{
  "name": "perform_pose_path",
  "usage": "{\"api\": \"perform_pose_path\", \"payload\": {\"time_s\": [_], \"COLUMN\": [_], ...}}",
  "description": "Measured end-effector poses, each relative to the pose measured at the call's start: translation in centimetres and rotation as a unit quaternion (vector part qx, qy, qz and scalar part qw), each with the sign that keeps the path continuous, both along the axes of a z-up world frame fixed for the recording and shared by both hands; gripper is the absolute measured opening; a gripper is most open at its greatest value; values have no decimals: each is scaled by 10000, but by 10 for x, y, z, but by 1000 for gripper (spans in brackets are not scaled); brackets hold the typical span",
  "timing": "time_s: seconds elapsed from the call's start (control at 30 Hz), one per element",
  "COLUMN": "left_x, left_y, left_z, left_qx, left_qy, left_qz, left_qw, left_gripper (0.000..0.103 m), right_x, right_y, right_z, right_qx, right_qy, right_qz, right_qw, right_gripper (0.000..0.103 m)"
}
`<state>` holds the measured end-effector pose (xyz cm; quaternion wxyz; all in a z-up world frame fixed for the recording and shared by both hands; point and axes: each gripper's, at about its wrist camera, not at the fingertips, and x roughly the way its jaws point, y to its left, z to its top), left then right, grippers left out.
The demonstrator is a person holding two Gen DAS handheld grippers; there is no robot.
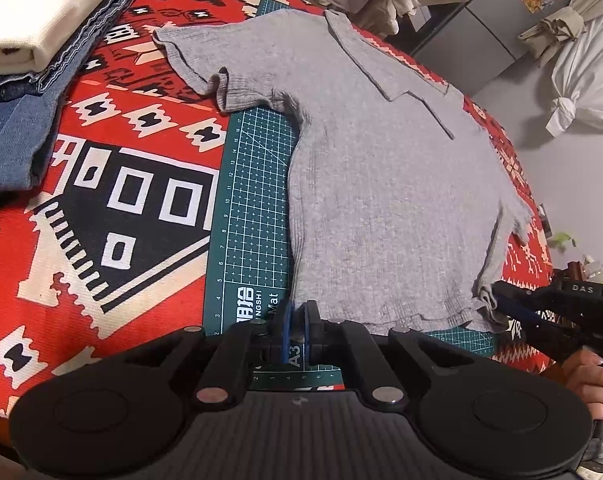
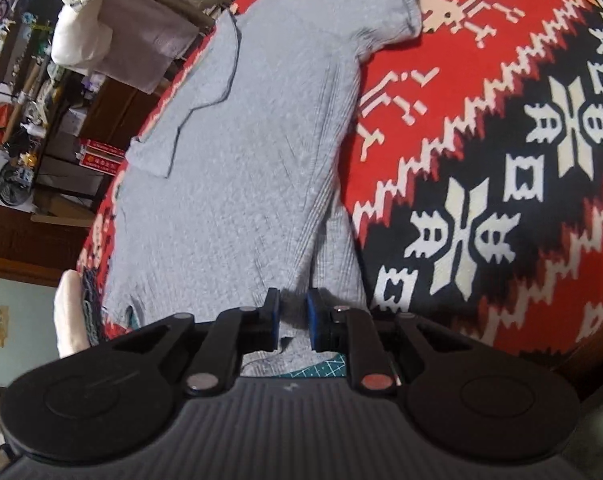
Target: Fold clothes
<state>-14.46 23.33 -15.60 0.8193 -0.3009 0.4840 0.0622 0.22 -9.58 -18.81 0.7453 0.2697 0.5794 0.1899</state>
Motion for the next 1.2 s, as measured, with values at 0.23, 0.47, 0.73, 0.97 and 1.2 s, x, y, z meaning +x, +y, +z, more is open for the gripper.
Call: {"api": "perform_pose_path", "payload": {"time_s": [0.23,0.47,0.73,0.97,1.2], "left_x": [1,-1,-6,-17,-13], "left_y": [-1,2,7,13,8], "left_z": [2,2,12,33,5], "left_qx": [90,67,58,160,298], "left_qy": [-28,0,16,-207,347], "left_qz": [4,56,204,299,164], "left_qw": [10000,10000,9998,9992,9988], "left_gripper": [4,3,3,3,3], "right_x": [-8,-16,0,-5,-3], "right_y": [-11,-65,-93,-91,-93], "right_z": [15,41,42,55,26], "right_qx": [-311,-1317,-1904,-2100,-2185], "right_qy": [-190,-695,-889,-1313,-841], "right_qz": [-26,-306,-653,-433,-473], "right_qw": [9993,9884,9755,9679,9711], "right_gripper": [2,2,2,2,2]}}
